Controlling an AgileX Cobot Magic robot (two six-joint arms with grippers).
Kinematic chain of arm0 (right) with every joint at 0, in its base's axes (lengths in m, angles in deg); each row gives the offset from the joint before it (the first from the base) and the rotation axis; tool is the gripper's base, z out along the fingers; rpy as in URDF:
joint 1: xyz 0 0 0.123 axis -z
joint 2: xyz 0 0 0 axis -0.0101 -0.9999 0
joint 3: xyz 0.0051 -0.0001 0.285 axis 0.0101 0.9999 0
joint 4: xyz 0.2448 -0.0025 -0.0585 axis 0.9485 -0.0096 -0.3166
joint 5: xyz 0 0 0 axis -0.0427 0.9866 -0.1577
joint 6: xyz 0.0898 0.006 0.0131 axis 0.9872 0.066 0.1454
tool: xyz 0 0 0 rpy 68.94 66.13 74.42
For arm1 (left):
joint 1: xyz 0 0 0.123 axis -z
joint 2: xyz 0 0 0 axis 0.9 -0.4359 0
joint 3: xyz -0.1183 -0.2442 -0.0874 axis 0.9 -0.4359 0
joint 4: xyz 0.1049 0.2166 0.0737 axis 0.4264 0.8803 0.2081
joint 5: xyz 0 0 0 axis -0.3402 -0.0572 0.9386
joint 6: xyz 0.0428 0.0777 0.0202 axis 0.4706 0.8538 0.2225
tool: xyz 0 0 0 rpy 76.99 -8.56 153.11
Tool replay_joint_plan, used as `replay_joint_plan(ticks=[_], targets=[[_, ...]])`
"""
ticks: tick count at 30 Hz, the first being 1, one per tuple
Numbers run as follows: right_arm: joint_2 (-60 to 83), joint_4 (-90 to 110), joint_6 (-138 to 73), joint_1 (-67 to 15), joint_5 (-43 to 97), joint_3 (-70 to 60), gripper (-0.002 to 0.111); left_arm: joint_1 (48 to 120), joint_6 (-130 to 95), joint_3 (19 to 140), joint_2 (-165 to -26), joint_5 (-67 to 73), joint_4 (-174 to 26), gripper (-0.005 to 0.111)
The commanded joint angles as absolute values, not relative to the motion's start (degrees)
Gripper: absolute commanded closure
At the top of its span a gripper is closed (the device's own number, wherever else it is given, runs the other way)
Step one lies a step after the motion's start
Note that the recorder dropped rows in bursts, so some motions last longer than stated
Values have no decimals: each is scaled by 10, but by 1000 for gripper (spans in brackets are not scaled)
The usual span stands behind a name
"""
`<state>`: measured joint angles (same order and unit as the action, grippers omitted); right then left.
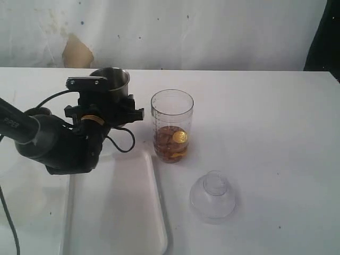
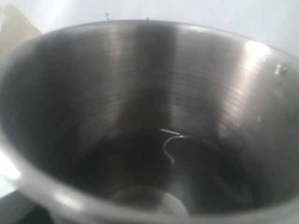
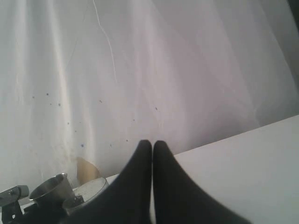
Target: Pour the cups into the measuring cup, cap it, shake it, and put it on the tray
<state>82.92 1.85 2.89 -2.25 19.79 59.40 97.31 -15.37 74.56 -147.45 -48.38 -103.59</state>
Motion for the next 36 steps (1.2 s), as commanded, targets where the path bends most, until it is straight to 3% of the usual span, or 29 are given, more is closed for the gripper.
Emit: replay_joint_plan(ticks=[1,14,24,36], targets=[[832,14,31,-24,198,592,108,975,-141,766,-1486,-516,-1044,107],[832,14,31,-24,198,592,108,975,-105,788,-1503,-491,-1052,105],[832,14,33,-24,198,592,108,975,-129,788,-1503,-476,-1054,59],[832,14,32,-24,196,592,108,975,-130,788,-1503,-404,-1072,25]])
